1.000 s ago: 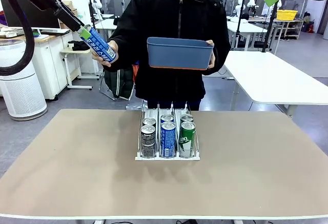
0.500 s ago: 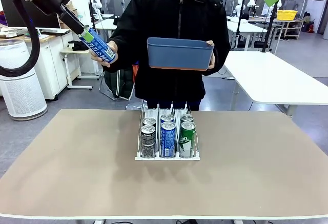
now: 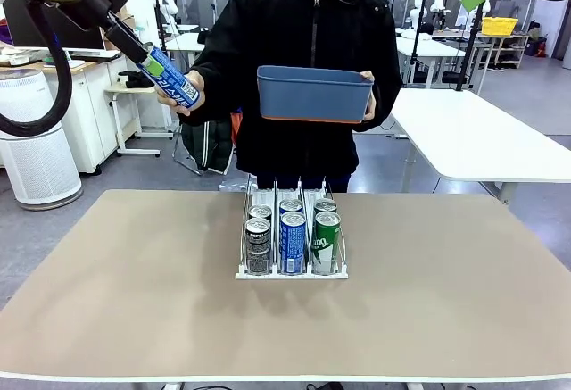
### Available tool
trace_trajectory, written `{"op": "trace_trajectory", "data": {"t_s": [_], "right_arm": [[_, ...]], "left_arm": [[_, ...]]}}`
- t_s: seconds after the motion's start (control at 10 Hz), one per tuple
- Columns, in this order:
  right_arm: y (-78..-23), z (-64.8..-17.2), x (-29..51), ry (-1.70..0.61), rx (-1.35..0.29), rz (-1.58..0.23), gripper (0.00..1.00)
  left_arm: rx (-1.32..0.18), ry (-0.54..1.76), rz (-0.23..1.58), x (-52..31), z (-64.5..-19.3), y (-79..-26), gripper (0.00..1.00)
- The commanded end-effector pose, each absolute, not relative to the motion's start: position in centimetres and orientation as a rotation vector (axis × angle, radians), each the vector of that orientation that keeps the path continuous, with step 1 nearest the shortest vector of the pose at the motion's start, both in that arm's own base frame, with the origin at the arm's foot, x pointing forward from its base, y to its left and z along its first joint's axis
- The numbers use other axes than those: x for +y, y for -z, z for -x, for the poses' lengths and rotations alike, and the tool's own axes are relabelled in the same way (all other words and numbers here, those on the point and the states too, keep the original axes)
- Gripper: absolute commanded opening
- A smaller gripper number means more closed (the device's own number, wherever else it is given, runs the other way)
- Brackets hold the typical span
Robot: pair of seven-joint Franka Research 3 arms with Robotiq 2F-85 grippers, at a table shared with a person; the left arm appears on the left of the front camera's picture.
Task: Fill the beverage cans into the dispenser.
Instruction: Pick up the Ionic drink handed by the human.
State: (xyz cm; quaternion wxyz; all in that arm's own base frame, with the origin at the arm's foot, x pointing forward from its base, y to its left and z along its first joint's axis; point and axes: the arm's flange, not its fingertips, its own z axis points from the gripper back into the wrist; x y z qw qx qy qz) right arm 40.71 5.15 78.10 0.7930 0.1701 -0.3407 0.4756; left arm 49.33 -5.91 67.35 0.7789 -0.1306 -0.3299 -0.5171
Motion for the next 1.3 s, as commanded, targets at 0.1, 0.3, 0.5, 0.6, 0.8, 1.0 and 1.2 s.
{"op": "trace_trajectory", "data": {"t_s": [0.1, 0.3, 0.5, 0.6, 0.8, 1.0, 1.2], "right_arm": [[-78.08, -40.76, 5.24, -1.025, -0.734, -0.377, 1.0], [-78.08, -40.76, 5.24, -1.025, -0.734, -0.377, 1.0], [-78.08, -40.76, 5.24, -1.025, -0.734, -0.377, 1.0], [-78.08, -40.76, 5.24, -1.025, -0.734, -0.377, 1.0], [-78.08, -40.76, 5.24, -1.025, -0.734, -0.377, 1.0], [-78.08, -40.76, 5.24, -1.025, -0.734, -0.377, 1.0], [-78.08, -40.76, 5.24, -1.025, -0.734, -0.377, 1.0]], "left_arm": [[-0.728, 1.149, 0.313, -5.6, -50.1, -66.97, 1.0], [-0.728, 1.143, 0.281, -5.5, -50.24, -66.89, 0.41], [-0.747, 1.135, 0.265, -5.65, -50.14, -67.02, 0.0], [-0.746, 1.136, 0.263, -5.51, -50.15, -67.07, 0.35], [-0.757, 1.129, 0.266, -5.62, -50.02, -67.2, 0.0], [-0.753, 1.13, 0.267, -5.54, -50.0, -67.28, 0.0], [-0.736, 1.132, 0.258, -5.55, -49.78, -67.28, 0.0]]}}
